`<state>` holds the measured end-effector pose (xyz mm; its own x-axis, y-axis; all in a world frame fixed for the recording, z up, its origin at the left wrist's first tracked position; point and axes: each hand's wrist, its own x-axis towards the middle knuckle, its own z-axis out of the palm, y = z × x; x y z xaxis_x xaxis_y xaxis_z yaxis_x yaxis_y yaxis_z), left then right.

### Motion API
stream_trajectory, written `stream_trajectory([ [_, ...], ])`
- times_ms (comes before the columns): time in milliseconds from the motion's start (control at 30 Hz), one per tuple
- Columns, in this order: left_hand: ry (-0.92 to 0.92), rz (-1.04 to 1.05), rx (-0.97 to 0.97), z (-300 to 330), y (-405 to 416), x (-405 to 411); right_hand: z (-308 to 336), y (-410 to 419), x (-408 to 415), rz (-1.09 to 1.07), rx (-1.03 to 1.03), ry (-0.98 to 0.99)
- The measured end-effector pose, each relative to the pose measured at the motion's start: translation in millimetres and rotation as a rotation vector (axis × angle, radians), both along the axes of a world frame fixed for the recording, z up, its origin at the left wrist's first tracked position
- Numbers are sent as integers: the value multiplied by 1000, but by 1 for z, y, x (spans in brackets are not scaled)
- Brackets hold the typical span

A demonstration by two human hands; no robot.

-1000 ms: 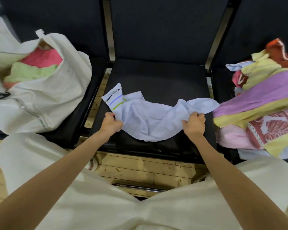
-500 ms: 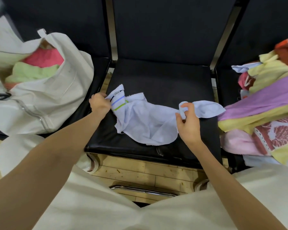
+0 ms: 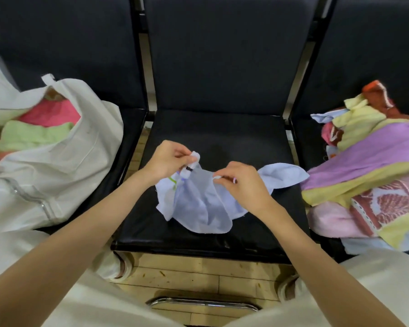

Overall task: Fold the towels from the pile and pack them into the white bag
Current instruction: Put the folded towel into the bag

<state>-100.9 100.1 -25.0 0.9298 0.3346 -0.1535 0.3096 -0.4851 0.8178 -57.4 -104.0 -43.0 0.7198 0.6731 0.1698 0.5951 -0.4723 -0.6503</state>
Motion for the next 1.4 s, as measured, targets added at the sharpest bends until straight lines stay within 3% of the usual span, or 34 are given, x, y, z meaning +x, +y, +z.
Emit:
stream_trajectory([
  [100, -57, -38, -22, 8, -12, 1, 4, 1, -4, -33, 176, -52],
  [333, -135, -131, -29, 12, -27, -11, 16, 2, -5, -177, 333, 256],
  [767, -182, -150, -78, 9, -29, -26, 16, 9, -6, -92, 147, 262],
  [933, -180, -84, -89, -16, -21, -41, 16, 11, -6, -210, 187, 239],
  [1100, -122, 127, 24, -56, -3, -70, 19, 10, -6, -297, 263, 244],
  [1267, -159, 340, -107, -68, 15, -88, 23, 6, -2, -439, 340, 198],
  [1400, -141, 353, -55, -64, 27, -85, 30, 2, 0, -523, 445, 212],
])
